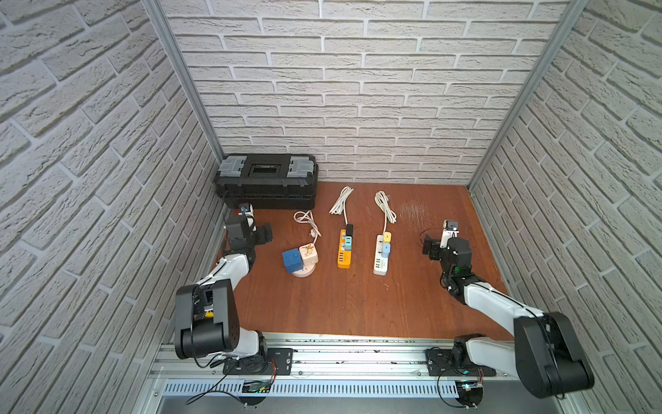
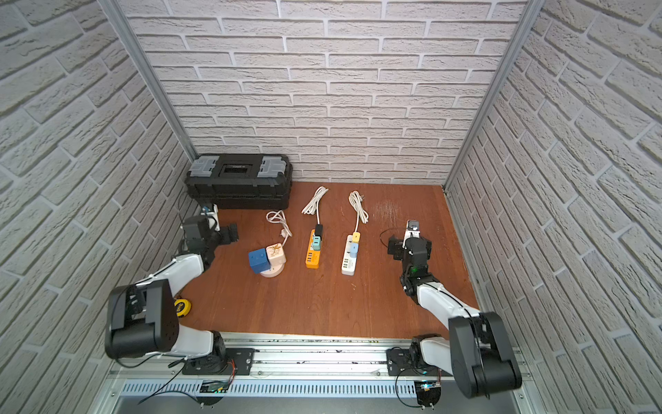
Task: Pull the plug off the socket
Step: Move the socket to the center of the board.
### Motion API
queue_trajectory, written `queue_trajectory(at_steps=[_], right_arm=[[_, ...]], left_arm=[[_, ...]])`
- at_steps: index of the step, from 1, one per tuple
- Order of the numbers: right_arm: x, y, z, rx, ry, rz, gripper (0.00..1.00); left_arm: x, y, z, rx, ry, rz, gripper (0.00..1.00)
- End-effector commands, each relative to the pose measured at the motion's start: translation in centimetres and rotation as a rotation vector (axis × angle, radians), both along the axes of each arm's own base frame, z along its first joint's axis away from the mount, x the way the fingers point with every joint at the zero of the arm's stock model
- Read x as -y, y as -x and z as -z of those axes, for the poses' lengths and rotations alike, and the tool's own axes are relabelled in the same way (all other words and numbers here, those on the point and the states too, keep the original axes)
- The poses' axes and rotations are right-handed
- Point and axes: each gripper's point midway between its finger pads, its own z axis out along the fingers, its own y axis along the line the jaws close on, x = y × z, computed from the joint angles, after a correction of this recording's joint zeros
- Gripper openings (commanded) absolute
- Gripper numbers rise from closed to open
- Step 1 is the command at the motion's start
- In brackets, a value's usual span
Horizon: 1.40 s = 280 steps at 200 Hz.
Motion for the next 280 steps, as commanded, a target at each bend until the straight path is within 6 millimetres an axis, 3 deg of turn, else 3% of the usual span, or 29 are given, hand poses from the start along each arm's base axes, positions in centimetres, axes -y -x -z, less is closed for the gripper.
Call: queue_trajectory(at_steps=[1, 22, 37, 60, 67, 108, 135, 168, 186, 202, 232, 280], right_arm=[[1.1, 3.1, 0.7, -0.132, -0.093, 0.120, 0.99], [-1.8, 2.9, -1.6, -0.082, -0.223, -0.016, 0.99], [-2.3, 3.1, -2.7, -0.014, -0.349, 0.005, 0.99], [-1.6, 3.5, -1.6, 0.093, -0.532, 0.108, 1.00], [-2.3, 3.2, -1.8, 0.090, -0.538, 0.064, 0.93], [-6.8, 3.3, -1.0, -0.234, -0.541, -0.088, 0.83], [-10.7, 4.7, 0.2, -0.402, -0.516, -0.204, 0.79], [-13.9, 7.3, 1.1, -0.491, -0.390, -0.262, 0.74], [-14.9, 8.3, 1.9, -0.527, -0.370, -0.273, 0.76], [-16.2, 8.9, 3.0, -0.563, -0.364, -0.302, 0.77], [-18.1, 8.5, 4.5, -0.625, -0.327, -0.320, 0.77], [-21.3, 6.1, 6.4, -0.678, -0.248, -0.329, 0.78]], left_arm=[[0.7, 5.3, 2.5, -0.249, 0.042, 0.044, 0.98], [2.3, 7.5, 0.8, -0.266, 0.060, 0.130, 0.98], [3.6, 8.9, -0.2, -0.277, 0.075, 0.199, 0.98], [5.9, 10.8, -1.1, -0.285, 0.111, 0.312, 0.98], [6.5, 11.4, -1.3, -0.290, 0.119, 0.343, 0.98], [10.7, 14.5, -1.4, -0.384, 0.083, 0.540, 0.98], [14.3, 16.6, -1.6, -0.422, 0.038, 0.714, 0.98], [16.3, 15.6, -1.3, -0.385, -0.030, 0.767, 0.98], [17.3, 14.7, -1.0, -0.377, 0.034, 0.756, 0.98], [18.4, 15.3, -0.1, -0.418, 0.076, 0.796, 0.98], [18.3, 15.5, 1.3, -0.451, 0.070, 0.785, 0.98], [18.0, 15.3, 2.3, -0.491, 0.069, 0.759, 0.98]])
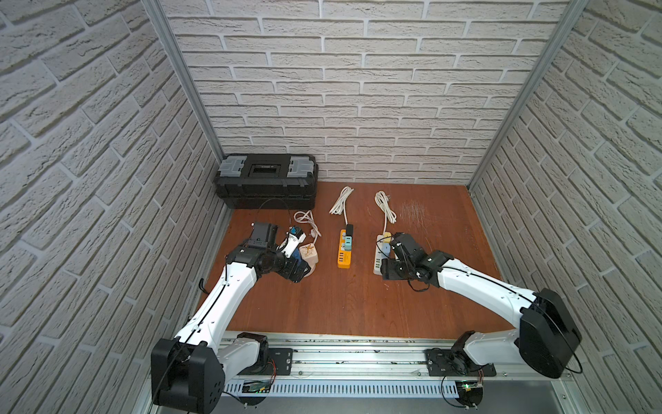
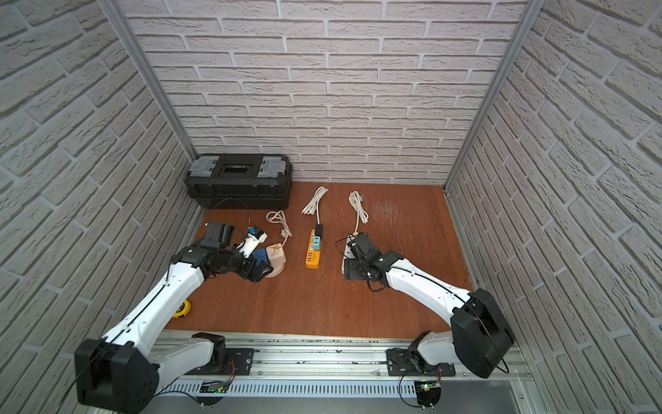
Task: Pull the plug off the socket
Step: Move the socket to the center of the board.
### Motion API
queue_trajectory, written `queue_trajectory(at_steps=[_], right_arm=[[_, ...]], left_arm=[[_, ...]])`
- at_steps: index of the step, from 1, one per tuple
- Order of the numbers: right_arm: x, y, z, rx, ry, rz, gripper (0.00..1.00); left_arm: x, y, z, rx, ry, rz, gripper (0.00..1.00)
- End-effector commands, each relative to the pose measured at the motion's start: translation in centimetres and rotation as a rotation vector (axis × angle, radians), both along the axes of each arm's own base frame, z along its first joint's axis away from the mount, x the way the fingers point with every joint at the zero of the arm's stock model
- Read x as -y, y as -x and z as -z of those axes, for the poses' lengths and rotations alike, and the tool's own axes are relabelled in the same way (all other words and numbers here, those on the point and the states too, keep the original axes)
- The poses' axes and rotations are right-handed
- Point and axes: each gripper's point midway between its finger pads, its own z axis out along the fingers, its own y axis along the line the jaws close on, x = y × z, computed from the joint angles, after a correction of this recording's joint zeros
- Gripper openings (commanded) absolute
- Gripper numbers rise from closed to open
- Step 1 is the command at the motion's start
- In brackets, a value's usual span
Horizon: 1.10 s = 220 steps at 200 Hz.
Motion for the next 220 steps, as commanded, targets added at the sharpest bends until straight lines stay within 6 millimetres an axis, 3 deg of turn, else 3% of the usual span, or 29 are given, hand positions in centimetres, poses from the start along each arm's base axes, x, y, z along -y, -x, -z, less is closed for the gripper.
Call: queue_trajectory(at_steps=[1, 78, 158, 196, 220], right_arm=[[-1.0, -1.8, -0.2, 0.034, 0.012, 0.023, 0.78], [-0.6, -3.7, 2.3, 0.018, 0.095, 0.102, 0.77], [-1.5, -6.2, 4.8, -0.007, 0.151, 0.094, 0.73], [-1.4, -6.0, 5.9, -0.031, 0.174, 0.085, 0.66], [-1.1, -5.5, 6.0, -0.036, 0.171, 0.086, 0.51]], left_arm=[[0.0, -0.6, 0.4, 0.000, -0.006, -0.018, 0.98], [-1.1, -1.5, 1.1, -0.002, -0.061, -0.071, 0.98], [-1.2, -1.6, 1.3, -0.009, -0.066, -0.078, 0.98], [-1.2, -1.6, 1.3, -0.010, -0.067, -0.078, 0.98], [-1.2, -1.6, 1.4, -0.011, -0.067, -0.075, 0.98]])
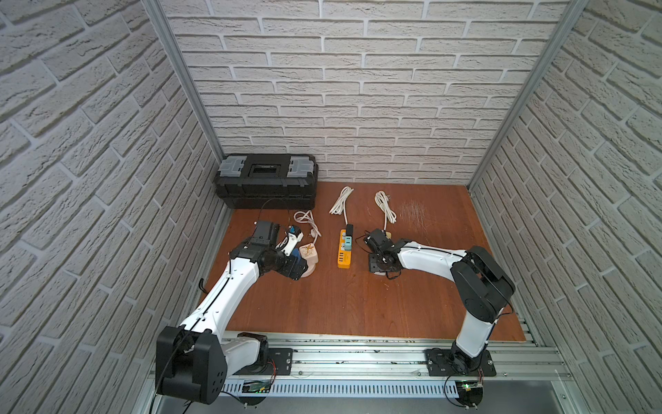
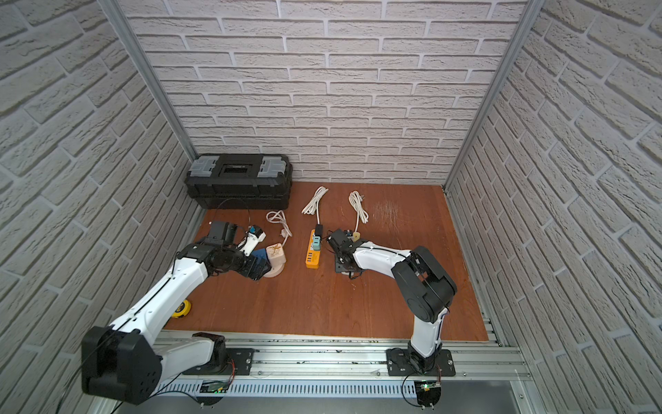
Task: Pull the plug off the socket
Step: Move the socket to the center of the board.
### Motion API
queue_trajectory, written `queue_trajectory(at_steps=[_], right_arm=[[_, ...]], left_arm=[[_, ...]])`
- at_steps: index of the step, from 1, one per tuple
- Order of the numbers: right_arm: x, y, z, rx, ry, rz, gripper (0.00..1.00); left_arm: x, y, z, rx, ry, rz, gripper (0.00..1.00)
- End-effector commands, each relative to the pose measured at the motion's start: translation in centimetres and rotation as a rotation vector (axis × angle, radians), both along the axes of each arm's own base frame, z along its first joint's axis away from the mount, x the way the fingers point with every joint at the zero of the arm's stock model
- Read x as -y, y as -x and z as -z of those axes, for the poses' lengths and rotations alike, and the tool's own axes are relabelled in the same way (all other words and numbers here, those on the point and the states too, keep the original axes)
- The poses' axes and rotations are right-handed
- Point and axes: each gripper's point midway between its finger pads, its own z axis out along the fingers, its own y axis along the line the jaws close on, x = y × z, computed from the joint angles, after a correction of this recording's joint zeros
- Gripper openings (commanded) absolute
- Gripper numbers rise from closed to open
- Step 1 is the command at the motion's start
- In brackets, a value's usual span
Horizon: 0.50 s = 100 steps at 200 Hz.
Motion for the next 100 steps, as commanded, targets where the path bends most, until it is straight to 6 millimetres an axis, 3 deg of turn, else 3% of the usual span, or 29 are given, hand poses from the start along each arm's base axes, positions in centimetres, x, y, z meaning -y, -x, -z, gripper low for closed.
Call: queue_trajectory(at_steps=[1, 28, 100], right_arm=[[0.2, -0.3, -0.6, 0.026, -0.006, 0.004, 0.50], [0.0, 0.8, -0.9, 0.021, -0.021, -0.021, 0.31], [-1.9, 6.7, -2.4, 0.025, -0.053, -0.149, 0.32]], left_arm=[[0.1, -0.6, -0.2, 0.022, 0.000, 0.002, 0.98], [0.1, -0.6, -0.1, 0.020, -0.001, 0.004, 0.98], [0.8, -0.3, 0.2, 0.008, 0.003, 0.038, 0.98]])
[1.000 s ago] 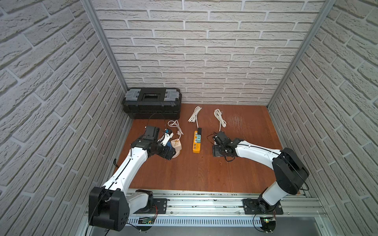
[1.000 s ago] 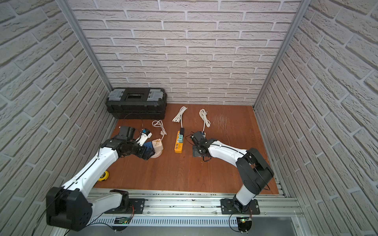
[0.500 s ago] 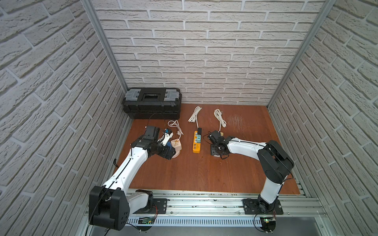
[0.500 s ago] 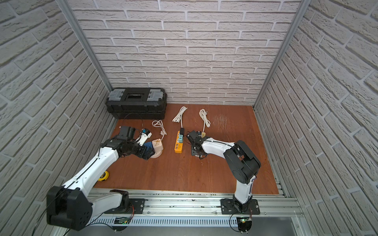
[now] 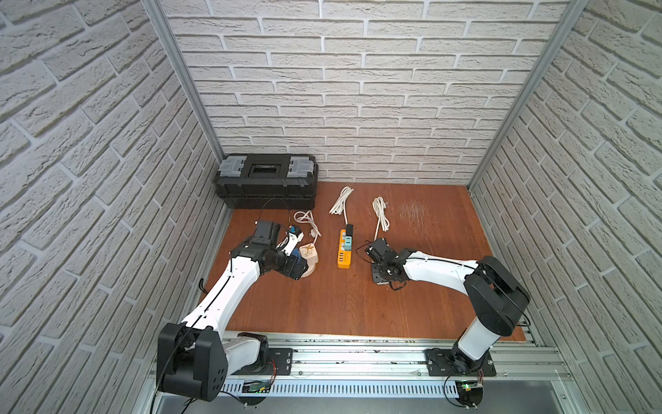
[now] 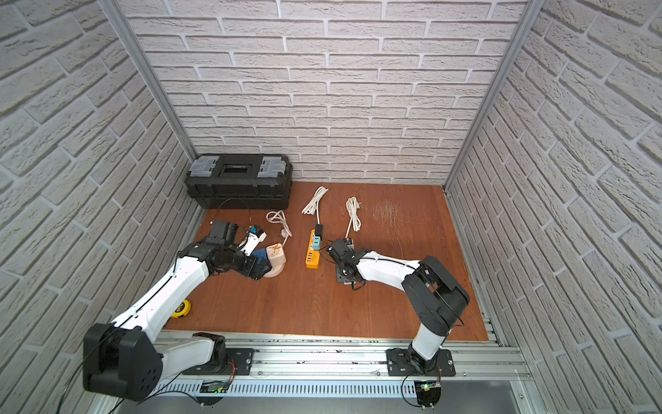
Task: Pull the plug off the socket
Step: Move the socket to the center of the board.
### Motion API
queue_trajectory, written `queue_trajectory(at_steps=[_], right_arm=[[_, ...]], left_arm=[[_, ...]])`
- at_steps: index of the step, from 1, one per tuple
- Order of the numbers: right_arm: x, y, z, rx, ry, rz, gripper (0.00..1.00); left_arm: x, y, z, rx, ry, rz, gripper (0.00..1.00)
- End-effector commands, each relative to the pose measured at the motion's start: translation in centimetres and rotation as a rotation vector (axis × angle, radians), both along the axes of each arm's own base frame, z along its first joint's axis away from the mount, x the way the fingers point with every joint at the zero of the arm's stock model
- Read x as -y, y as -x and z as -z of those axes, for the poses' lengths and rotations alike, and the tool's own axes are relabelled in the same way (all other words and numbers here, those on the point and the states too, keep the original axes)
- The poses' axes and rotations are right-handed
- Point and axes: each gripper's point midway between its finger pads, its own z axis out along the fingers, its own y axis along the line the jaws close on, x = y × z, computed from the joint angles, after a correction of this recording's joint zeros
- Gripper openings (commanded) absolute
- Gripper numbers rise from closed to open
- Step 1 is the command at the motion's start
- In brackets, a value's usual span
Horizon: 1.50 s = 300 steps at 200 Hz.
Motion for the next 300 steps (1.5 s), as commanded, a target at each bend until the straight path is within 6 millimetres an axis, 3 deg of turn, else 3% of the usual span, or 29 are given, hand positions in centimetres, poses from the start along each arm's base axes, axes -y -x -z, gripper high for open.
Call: queue_trajectory(at_steps=[1, 45, 86, 127, 161, 170, 180, 197, 206, 216, 257, 300], right_arm=[[-1.0, 1.7, -1.6, 0.028, -0.047, -0.037, 0.32], [-1.7, 4.8, -1.6, 0.054, -0.028, -0.094, 0.36], [-1.4, 5.4, -1.2, 0.050, -0.020, -0.096, 0.54], [-1.8, 5.7, -4.0, 0.100, -0.058, -0.121, 0.72], [-0.5, 5.8, -7.4, 0.169, -0.076, -0.101, 0.71], [0.0, 5.7, -8.6, 0.201, -0.089, -0.085, 0.71], [0.8, 5.6, -9.8, 0.247, -0.100, -0.059, 0.70], [2.2, 5.4, -11.3, 0.330, -0.130, 0.008, 0.70], [2.6, 5.3, -11.6, 0.369, -0.162, 0.032, 0.69], [2.8, 5.4, -11.7, 0.397, -0.196, 0.044, 0.68], [4.3, 6.0, -11.8, 0.422, -0.207, 0.083, 0.66], [4.5, 6.6, -11.4, 0.405, -0.228, 0.085, 0.65]], left_arm=[[0.5, -0.2, -0.1, 0.014, 0.005, 0.031, 0.98], [1.4, 0.2, 0.0, -0.006, 0.037, 0.063, 0.98], [3.2, 1.0, -0.4, -0.024, 0.063, 0.166, 0.98], [5.8, 0.3, -1.4, 0.032, 0.054, 0.258, 0.98], [9.0, -1.3, -2.4, 0.094, 0.030, 0.322, 0.96], [10.1, -1.6, -2.5, 0.101, 0.024, 0.353, 0.89], [11.3, -1.9, -2.5, 0.112, 0.003, 0.394, 0.73], [13.6, -2.3, -2.0, 0.128, -0.047, 0.445, 0.38], [14.8, -2.3, -1.6, 0.120, -0.052, 0.470, 0.14], [16.2, -2.4, -1.2, 0.107, -0.044, 0.490, 0.00], [20.8, -1.7, 0.8, 0.053, -0.021, 0.585, 0.00], [23.6, -2.6, 3.3, -0.024, 0.028, 0.553, 0.00]])
